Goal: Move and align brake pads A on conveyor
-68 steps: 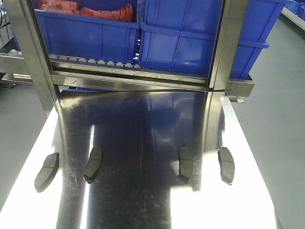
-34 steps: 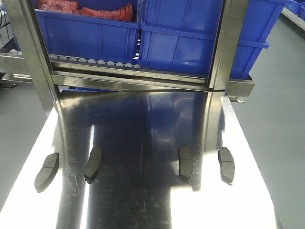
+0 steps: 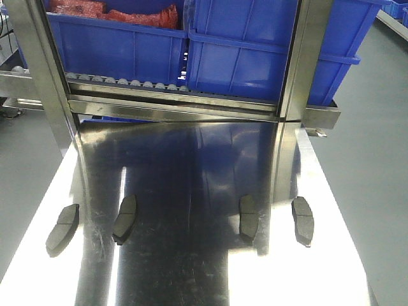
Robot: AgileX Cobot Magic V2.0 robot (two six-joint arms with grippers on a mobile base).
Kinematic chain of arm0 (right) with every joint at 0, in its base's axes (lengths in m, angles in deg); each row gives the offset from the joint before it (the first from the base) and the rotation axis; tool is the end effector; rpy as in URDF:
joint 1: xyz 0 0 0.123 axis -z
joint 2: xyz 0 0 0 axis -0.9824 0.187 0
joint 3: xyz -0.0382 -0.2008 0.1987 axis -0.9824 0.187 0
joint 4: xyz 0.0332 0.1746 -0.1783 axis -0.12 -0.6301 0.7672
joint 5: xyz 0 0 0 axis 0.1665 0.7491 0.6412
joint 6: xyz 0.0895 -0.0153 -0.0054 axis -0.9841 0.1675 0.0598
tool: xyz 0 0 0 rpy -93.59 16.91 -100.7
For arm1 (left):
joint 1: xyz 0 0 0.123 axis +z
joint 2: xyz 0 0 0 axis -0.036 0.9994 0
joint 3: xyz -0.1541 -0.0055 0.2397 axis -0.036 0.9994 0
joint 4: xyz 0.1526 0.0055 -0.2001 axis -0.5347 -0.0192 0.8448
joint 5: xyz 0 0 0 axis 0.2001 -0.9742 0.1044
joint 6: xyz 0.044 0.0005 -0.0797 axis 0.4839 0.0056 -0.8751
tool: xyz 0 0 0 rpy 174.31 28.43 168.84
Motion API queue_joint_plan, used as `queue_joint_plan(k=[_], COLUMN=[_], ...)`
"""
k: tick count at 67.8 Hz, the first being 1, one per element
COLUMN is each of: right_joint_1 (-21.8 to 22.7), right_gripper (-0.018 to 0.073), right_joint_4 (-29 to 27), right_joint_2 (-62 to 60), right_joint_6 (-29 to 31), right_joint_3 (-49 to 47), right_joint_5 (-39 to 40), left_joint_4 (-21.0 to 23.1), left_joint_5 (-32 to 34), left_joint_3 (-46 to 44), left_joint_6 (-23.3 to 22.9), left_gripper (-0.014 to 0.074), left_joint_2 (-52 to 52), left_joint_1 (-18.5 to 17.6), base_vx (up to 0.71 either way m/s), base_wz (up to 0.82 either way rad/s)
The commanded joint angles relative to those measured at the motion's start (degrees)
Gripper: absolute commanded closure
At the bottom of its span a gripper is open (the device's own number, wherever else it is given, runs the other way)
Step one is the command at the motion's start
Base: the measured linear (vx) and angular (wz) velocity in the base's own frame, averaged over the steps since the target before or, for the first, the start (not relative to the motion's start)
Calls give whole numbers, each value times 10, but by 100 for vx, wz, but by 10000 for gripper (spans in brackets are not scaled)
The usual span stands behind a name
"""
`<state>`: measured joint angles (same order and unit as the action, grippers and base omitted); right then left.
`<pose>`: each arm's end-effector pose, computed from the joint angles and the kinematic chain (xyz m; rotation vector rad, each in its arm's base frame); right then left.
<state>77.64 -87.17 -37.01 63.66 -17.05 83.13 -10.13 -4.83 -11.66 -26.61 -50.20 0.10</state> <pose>0.0568 0.0015 0.1985 0.0046 1.5633 0.0458 0.0564 0.0019 0.1917 -0.0988 1.6394 -0.0386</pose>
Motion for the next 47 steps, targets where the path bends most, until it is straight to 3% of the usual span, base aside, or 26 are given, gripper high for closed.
queue_joint_plan(k=[1,27,47], right_joint_1=[3,3,3], right_gripper=[571,571,571], right_joint_4=[6,6,6], right_joint_2=[-7,-7,-7], right_joint_6=[3,3,3], right_joint_3=[7,7,7], right_joint_5=[39,39,39], left_joint_4=[1,1,1], left_joint_5=[47,48,101], left_joint_3=[10,10,-30], left_joint_6=[-1,-1,-1], left_gripper=[603,603,603], left_joint_2=[-9,-9,-7], left_joint_1=[2,2,2], base_vx=[0,0,0], base_wz=[0,0,0])
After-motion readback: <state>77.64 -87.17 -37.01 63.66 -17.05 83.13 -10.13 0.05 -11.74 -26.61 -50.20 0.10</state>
